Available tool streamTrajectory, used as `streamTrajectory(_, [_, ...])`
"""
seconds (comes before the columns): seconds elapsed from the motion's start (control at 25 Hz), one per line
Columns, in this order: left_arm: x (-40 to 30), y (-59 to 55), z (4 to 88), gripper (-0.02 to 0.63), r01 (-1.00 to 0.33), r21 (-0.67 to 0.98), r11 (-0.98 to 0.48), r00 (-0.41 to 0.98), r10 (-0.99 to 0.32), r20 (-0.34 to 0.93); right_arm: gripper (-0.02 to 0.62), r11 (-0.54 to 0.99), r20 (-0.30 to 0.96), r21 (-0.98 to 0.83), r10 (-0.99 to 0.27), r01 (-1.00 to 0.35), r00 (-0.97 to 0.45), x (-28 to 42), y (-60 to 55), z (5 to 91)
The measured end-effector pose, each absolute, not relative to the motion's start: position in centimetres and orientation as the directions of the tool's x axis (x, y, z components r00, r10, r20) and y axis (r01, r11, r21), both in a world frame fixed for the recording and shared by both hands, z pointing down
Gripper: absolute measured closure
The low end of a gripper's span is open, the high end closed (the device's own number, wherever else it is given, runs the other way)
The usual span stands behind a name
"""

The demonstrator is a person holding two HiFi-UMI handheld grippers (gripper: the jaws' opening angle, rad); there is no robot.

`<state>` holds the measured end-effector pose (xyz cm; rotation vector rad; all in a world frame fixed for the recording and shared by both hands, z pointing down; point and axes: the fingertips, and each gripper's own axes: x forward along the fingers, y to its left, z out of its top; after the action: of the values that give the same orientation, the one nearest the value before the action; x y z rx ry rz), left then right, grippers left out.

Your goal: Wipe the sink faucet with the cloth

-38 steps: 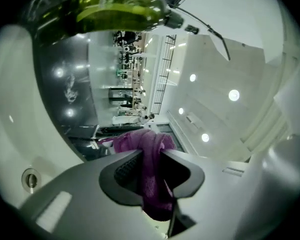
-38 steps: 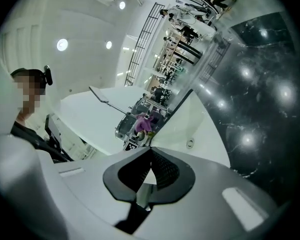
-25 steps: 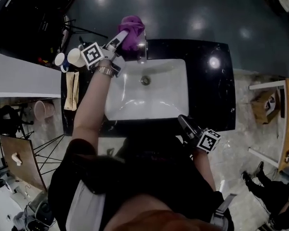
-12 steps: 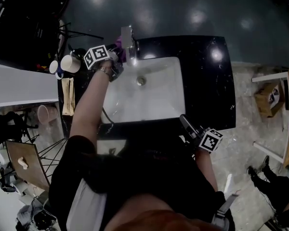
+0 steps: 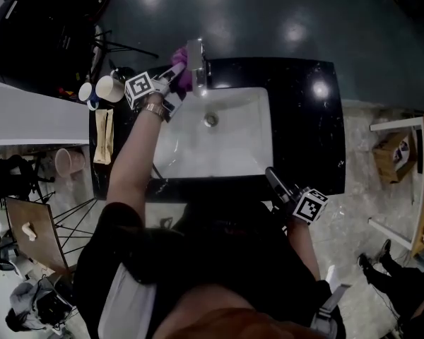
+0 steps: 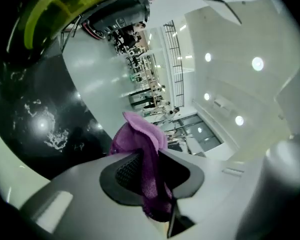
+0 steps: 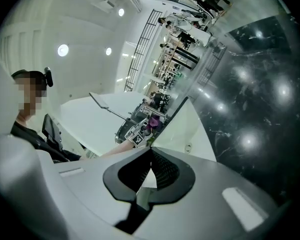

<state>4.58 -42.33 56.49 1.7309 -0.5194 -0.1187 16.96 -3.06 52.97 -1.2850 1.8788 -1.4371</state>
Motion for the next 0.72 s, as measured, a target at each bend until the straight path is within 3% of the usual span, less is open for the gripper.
streamTrajectory(0.32, [0.2,-34.7,44.6,0.515,-0.052,0.937,-0.346,0.956,-0.289,-0.054,0.572,0.154,0.123,-0.892,-0.823,-0.426,-0.555,11.8,-6.0,50.2])
streamTrajectory(0.72, [-3.7,-19.2,41.3,0.515,0.066,0.857,-0.512,0.992,-0.06,-0.112,0.451,0.346,0.003,-0.844,-0.761,-0.411,-0.648,3.6,-10.1,44.2])
